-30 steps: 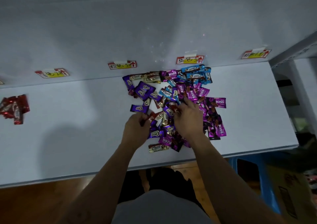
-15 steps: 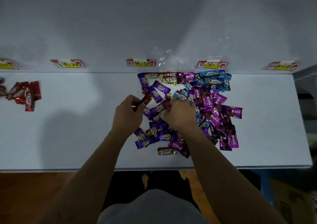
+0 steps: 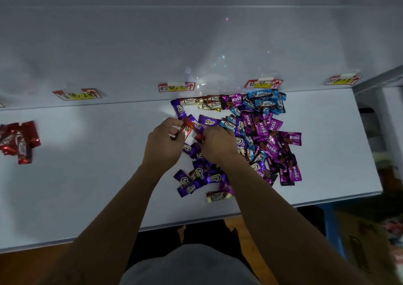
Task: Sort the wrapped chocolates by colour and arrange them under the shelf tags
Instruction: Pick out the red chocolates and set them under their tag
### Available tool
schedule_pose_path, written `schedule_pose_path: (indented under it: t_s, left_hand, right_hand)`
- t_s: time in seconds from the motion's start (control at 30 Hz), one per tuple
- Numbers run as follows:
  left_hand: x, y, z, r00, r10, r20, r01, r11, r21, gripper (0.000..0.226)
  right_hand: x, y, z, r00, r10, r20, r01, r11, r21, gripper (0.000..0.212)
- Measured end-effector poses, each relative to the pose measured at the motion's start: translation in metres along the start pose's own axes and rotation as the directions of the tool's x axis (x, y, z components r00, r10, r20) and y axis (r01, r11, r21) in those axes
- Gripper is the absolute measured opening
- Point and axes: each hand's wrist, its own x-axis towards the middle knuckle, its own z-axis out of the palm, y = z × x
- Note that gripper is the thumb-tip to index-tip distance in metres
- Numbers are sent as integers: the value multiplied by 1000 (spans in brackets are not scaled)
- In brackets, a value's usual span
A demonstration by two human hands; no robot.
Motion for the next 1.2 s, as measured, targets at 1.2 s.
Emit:
schedule_pose_path:
  t_s: [1.2]
  left_hand:
    - [-100, -115, -179, 924, -336, -181, 183, 806, -563, 21]
  right_hand:
    - [-61, -234, -8, 1000, 12, -5, -2, 518, 855, 13]
